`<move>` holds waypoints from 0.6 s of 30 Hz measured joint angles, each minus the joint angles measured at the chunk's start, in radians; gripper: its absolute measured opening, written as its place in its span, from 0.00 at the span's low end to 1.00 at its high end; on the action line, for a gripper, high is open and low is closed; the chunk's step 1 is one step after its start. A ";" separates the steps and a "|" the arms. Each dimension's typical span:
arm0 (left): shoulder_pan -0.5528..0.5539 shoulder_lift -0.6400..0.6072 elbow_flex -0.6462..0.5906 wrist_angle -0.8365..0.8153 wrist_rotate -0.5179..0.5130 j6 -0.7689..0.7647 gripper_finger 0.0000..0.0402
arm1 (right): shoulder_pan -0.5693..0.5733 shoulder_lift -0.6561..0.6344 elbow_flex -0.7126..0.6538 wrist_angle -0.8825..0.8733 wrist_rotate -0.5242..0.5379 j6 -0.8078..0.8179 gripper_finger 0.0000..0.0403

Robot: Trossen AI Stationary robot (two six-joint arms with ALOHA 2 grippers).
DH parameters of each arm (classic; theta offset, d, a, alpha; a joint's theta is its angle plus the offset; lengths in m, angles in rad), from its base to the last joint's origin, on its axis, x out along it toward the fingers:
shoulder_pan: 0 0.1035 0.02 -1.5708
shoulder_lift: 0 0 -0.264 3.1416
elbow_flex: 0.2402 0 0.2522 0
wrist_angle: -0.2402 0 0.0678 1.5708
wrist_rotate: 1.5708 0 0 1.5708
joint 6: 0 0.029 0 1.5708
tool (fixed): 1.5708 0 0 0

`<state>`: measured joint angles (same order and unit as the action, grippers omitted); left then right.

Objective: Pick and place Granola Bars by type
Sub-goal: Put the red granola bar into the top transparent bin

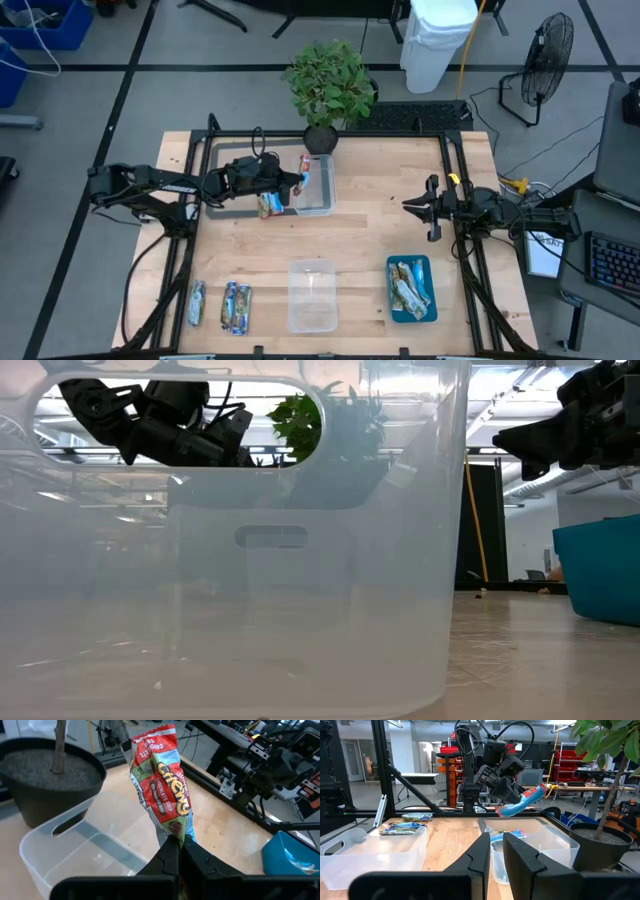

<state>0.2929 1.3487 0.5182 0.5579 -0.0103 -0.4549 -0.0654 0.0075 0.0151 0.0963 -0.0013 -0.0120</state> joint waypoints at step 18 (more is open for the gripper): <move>0.000 0.000 0.000 0.018 -0.018 0.029 0.35 | 0.000 0.000 0.000 0.000 0.000 0.000 0.11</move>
<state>0.2928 1.3487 0.5182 0.5757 -0.0280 -0.4259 -0.0658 0.0075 0.0149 0.0963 -0.0010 -0.0122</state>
